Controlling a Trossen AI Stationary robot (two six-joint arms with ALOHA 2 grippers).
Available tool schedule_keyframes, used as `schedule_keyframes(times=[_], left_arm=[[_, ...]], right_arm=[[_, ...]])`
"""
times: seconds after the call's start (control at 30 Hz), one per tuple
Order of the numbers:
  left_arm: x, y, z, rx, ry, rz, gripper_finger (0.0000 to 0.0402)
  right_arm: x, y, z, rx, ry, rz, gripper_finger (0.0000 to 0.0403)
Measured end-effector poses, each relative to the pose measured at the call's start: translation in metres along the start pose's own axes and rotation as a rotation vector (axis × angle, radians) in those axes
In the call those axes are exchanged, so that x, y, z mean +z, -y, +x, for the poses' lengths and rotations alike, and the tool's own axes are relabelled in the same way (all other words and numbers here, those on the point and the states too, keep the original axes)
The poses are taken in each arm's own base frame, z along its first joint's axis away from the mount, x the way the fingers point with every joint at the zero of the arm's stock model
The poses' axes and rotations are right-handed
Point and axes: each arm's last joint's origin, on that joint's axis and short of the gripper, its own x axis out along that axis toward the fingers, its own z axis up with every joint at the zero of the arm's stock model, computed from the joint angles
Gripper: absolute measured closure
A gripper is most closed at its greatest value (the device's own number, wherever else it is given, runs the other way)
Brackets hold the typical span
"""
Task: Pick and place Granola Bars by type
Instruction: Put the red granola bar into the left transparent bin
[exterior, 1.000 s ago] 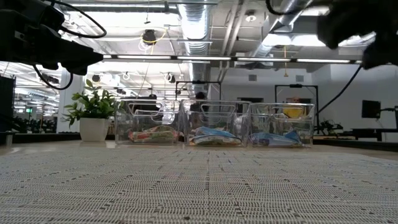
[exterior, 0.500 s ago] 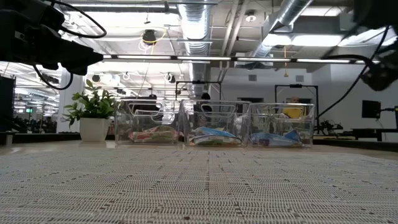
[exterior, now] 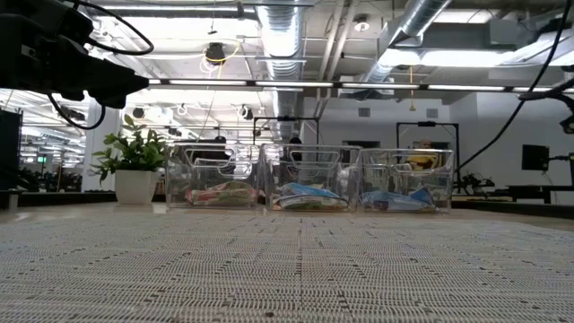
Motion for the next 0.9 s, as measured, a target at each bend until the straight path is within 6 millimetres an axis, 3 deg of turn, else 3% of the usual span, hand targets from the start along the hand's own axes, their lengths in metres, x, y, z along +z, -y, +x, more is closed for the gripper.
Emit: schedule_keyframes(times=[0.53, 0.67, 0.9], left_arm=[[0.0, 0.0, 0.0, 0.0, 0.0, 0.0, 0.0242], [0.0, 0.0, 0.0, 0.0, 0.0, 0.0, 0.0242], [0.0, 0.0, 0.0, 0.0, 0.001, 0.0, 0.0242]], right_arm=[[0.004, 0.005, 0.03, 0.035, -0.022, 0.021, 0.0153], [0.004, 0.004, 0.03, 0.042, -0.014, 0.008, 0.0191], [0.004, 0.0, 0.031, 0.08, -0.007, -0.006, 0.0295]])
